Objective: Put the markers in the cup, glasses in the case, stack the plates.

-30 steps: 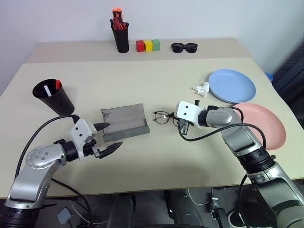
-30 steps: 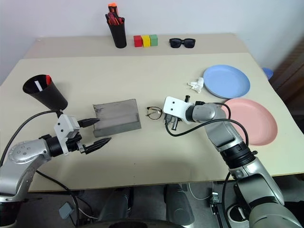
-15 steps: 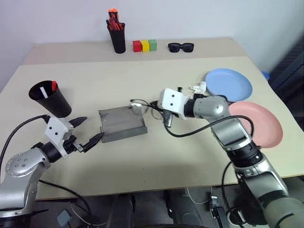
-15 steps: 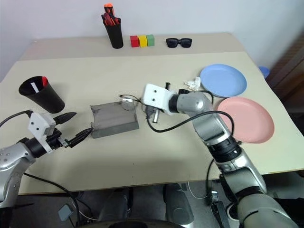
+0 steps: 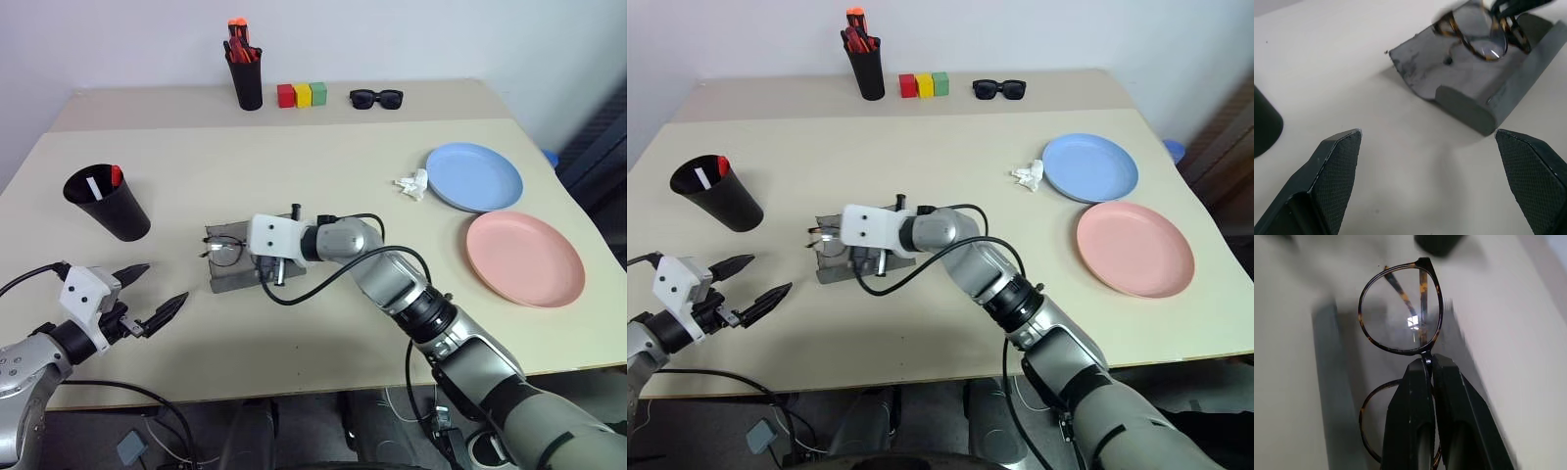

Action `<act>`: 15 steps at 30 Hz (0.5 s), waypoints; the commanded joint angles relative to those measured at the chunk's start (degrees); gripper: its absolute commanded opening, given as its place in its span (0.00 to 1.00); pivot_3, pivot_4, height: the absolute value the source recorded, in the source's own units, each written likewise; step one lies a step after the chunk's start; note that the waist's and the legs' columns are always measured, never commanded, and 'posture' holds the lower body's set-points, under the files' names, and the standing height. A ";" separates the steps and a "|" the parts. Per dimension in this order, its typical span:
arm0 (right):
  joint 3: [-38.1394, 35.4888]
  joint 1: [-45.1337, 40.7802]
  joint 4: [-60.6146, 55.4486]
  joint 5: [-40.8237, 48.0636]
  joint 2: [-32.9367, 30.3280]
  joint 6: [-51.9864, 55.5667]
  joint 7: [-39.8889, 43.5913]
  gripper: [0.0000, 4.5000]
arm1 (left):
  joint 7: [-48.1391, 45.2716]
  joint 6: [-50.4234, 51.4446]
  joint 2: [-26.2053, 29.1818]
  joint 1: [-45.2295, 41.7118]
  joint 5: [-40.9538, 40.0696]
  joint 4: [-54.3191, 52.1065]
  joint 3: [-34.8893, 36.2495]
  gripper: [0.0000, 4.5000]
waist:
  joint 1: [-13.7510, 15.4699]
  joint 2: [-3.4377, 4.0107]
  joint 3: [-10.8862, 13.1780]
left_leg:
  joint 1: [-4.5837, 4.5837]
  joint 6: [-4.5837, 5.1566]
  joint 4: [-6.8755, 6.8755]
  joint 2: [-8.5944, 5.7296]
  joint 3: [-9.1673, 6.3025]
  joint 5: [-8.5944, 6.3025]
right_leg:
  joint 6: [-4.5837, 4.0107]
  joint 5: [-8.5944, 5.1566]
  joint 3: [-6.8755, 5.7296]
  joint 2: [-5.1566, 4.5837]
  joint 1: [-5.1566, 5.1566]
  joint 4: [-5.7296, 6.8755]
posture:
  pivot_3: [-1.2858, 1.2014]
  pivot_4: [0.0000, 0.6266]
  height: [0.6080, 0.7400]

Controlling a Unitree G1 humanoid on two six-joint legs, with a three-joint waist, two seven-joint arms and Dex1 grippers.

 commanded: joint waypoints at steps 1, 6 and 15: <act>-1.02 0.61 -5.26 0.15 -0.69 1.67 1.41 0.07 | 0.23 1.43 1.28 -0.37 -1.26 -2.47 1.30 1.00 | -0.36 0.00 0.00 | 0.01 0.00 -0.01 0.01 0.00 0.00 | 0.02 0.01 -0.01 0.01 0.00 0.00 | 0.52 0.24 1.00; -1.56 1.31 -7.57 0.39 -0.85 3.27 1.88 0.55 | 0.86 2.92 1.86 -4.24 -1.19 -1.28 -0.06 1.00 | -0.49 0.01 0.00 | 0.04 0.00 0.00 0.03 0.00 0.00 | 0.03 0.02 0.00 0.03 -0.02 0.08 | 0.52 0.24 1.00; -7.00 3.59 -16.46 4.52 -2.99 3.45 3.02 0.98 | 8.93 17.57 2.15 -22.93 -5.14 1.42 -5.90 0.28 | 0.03 -0.05 -0.02 | 0.00 0.00 0.07 0.02 -0.09 0.00 | 0.19 0.10 -0.07 0.03 0.03 0.12 | 0.52 0.24 1.00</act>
